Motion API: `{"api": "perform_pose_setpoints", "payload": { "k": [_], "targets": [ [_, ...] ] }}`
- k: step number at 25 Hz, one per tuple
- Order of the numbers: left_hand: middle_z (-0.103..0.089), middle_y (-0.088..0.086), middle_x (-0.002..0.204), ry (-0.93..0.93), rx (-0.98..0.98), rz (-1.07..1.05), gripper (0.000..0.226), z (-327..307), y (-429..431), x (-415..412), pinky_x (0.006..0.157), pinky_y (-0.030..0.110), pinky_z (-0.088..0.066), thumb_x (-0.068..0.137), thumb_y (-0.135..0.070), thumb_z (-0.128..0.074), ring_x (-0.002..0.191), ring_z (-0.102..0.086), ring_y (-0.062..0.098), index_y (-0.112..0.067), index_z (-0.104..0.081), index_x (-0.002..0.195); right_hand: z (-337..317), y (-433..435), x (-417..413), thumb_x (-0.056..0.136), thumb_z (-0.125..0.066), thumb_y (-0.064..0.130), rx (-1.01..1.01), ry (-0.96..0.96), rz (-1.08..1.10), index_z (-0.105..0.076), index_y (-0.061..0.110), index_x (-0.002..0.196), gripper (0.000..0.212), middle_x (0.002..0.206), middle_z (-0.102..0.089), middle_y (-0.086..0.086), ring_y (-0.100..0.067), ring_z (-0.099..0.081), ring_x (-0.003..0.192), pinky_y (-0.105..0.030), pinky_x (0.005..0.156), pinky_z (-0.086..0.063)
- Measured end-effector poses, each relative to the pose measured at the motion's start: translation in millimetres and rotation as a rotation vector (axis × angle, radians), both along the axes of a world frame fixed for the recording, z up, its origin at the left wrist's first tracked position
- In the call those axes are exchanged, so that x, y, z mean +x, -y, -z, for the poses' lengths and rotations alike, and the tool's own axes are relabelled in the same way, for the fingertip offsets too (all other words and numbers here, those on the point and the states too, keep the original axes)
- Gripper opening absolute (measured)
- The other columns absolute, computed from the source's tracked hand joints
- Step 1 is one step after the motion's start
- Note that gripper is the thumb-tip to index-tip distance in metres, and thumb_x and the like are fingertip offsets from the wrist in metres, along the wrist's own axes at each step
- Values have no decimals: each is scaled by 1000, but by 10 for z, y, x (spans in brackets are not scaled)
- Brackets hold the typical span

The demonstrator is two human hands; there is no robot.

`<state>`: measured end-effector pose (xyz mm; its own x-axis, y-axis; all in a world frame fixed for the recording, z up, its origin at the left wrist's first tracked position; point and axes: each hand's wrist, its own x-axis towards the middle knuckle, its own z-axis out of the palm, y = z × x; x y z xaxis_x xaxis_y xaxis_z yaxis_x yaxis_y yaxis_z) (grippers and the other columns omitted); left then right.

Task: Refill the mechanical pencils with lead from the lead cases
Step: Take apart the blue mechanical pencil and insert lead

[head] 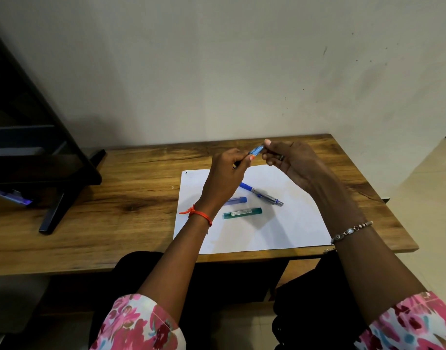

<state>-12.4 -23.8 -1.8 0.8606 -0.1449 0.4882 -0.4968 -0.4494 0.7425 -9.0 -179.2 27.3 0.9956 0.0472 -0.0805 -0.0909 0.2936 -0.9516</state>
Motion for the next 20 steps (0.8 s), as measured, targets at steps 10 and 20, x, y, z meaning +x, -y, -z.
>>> {"api": "perform_pose_setpoints", "payload": {
  "k": [10,20],
  "targets": [
    [-55,11,69,18,19,0,23,-15,28,-3,60,34,-41,90,-9,-56,64,-49,19,8,-68,81,45,-2,8,90,-56,4,-44,94,53,-65,-3,80,15,61,-71,-9,-16,-68,55,-20,60,-56],
    [-62,27,73,6,95,-17,29,21,66,13,62,34,-37,91,-10,-55,70,-55,37,13,-63,75,90,-25,-6,89,-58,3,-67,28,140,-64,-6,78,16,56,-69,-8,-18,-67,51,-22,61,-58]
  ]
}}
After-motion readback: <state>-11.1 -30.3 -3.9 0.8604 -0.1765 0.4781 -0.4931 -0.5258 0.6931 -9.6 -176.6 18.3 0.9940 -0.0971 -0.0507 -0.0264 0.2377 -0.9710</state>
